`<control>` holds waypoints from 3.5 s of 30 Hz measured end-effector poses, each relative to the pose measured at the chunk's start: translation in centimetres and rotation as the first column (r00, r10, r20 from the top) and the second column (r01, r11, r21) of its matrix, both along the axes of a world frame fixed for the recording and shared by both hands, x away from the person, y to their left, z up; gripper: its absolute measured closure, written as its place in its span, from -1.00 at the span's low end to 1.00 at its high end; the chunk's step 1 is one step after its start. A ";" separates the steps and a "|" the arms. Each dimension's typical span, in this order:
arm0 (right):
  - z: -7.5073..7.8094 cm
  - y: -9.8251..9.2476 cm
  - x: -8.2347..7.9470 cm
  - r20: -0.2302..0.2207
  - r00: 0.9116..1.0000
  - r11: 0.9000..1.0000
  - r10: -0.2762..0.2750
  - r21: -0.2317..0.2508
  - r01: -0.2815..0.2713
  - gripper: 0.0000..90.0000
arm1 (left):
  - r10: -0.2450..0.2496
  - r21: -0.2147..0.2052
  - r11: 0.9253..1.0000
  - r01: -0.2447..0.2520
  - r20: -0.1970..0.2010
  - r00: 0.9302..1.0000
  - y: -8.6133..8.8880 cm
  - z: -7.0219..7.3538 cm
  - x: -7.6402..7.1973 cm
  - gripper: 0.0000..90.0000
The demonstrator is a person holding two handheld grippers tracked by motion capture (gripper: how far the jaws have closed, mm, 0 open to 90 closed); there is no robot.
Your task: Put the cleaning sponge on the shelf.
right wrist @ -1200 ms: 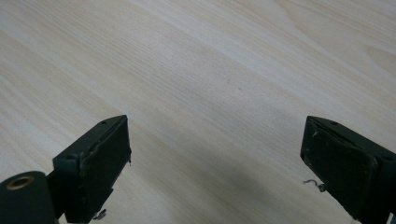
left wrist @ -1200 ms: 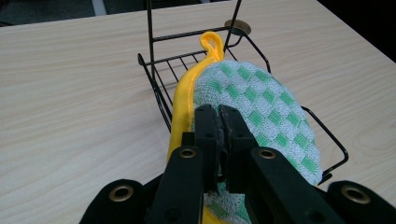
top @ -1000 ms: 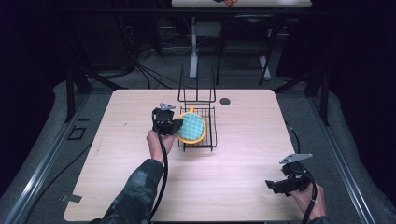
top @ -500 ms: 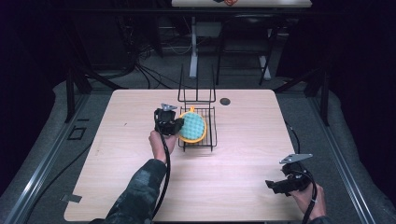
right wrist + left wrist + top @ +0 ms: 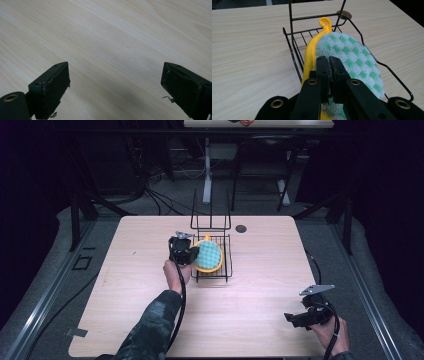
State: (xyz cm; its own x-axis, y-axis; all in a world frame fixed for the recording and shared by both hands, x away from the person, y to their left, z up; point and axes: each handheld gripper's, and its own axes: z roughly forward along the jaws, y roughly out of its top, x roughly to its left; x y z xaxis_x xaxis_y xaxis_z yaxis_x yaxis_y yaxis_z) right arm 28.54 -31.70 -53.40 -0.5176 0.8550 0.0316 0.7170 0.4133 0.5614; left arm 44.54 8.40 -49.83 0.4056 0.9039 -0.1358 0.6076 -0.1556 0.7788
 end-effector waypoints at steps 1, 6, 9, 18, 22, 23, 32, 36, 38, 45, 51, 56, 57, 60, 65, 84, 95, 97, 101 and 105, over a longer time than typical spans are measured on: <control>0.0 0.0 0.0 0.002 1.000 1.000 -0.001 0.002 0.001 -0.82 | 0.000 0.000 1.000 0.000 0.000 1.000 0.0 0.0 0.0 0.93; 0.0 0.0 0.0 -0.002 1.000 1.000 0.001 0.001 -0.001 -0.82 | 0.007 -0.003 1.000 -0.007 -0.010 1.000 -0.4 -0.4 0.3 0.93; 0.0 0.0 0.0 -0.001 1.000 1.000 0.002 0.001 -0.002 -0.82 | 0.009 -0.009 1.000 -0.010 -0.019 1.000 -0.7 -0.6 0.4 0.93; 0.0 0.0 0.0 -0.004 1.000 1.000 0.004 0.004 -0.004 -0.82 | 0.020 0.006 1.000 -0.020 -0.051 0.998 -1.2 -1.4 0.7 0.93; 0.0 0.0 0.0 -0.007 1.000 1.000 0.006 0.000 -0.006 -0.82 | 0.032 0.007 0.999 -0.031 -0.063 0.998 -1.3 -1.7 0.8 0.93; 0.0 0.0 0.0 -0.007 1.000 1.000 0.006 0.000 -0.006 -0.82 | 0.032 0.007 0.999 -0.031 -0.063 0.998 -1.3 -1.7 0.8 0.92; 0.0 0.0 0.0 -0.007 1.000 1.000 0.008 0.002 -0.008 -0.82 | 0.061 0.019 0.998 -0.060 -0.088 0.994 -1.5 -2.3 1.1 0.91; 0.0 0.0 0.0 -0.008 1.000 1.000 0.007 0.003 -0.007 -0.82 | 0.066 0.019 0.998 -0.065 -0.092 0.994 -1.6 -2.4 1.3 0.90; 0.0 0.0 0.0 -0.004 1.000 1.000 0.006 0.003 -0.006 -0.82 | 0.064 0.020 0.998 -0.063 -0.092 0.994 -1.6 -2.4 1.3 0.88; 0.0 0.0 0.0 0.003 1.000 1.000 0.003 0.006 -0.003 -0.82 | 0.055 0.025 0.998 -0.052 -0.105 0.993 -1.0 -2.1 1.3 0.47; 0.0 0.1 0.0 0.003 1.000 1.000 0.005 0.004 -0.005 -0.82 | 0.055 0.031 0.998 -0.053 -0.083 0.995 -0.9 -1.4 0.9 0.02; 0.0 0.1 0.0 0.001 1.000 1.000 0.002 0.006 -0.002 -0.82 | 0.041 0.033 0.999 -0.039 -0.063 0.997 -0.6 -0.6 0.5 -0.27; 0.0 0.1 0.0 0.001 1.000 1.000 0.002 0.006 -0.002 -0.82 | 0.041 0.036 0.999 -0.039 -0.054 0.998 -0.5 -0.5 0.3 -0.31; 0.0 0.1 0.0 -0.002 1.000 1.000 0.004 0.001 -0.004 -0.82 | 0.032 0.038 0.999 -0.031 -0.043 0.999 -0.2 0.1 -0.1 -0.44; 0.0 0.1 -0.1 -0.001 1.000 1.000 0.003 0.002 -0.003 -0.82 | 0.012 0.045 0.999 -0.011 -0.021 1.000 0.4 0.9 -1.0 -0.58; 0.1 0.2 -0.1 0.002 1.000 1.000 0.001 0.005 -0.001 -0.82 | -0.028 0.062 0.998 0.029 -0.018 0.999 4.2 3.4 -5.4 -1.00; 0.1 0.2 -0.1 0.015 1.000 1.000 -0.003 -0.008 0.003 -0.98 | -0.042 0.102 0.994 0.045 -0.027 0.999 6.9 3.3 -8.4 -1.00; 0.0 0.2 -0.1 0.018 1.000 1.000 -0.004 -0.008 0.004 -1.00 | -0.043 0.111 0.993 0.046 -0.027 0.999 7.2 3.3 -8.7 -1.00; -0.1 0.4 -0.1 0.016 1.000 1.000 0.001 -0.021 -0.001 -1.00 | -0.033 0.125 0.992 0.038 -0.038 0.999 8.5 2.9 -10.2 -1.00; -0.1 0.4 -0.1 0.023 1.000 0.999 -0.001 -0.033 0.001 -1.00 | -0.024 0.125 0.992 0.030 -0.044 0.999 9.5 2.4 -11.2 -1.00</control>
State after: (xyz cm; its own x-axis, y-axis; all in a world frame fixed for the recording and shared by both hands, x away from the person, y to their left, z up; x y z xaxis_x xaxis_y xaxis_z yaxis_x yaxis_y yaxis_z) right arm 28.47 -31.32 -53.54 -0.5171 0.8559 -0.0089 0.7043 0.4314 0.5637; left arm 33.32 17.87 -47.45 0.4265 0.9036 -0.0394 0.6336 -0.2674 0.7260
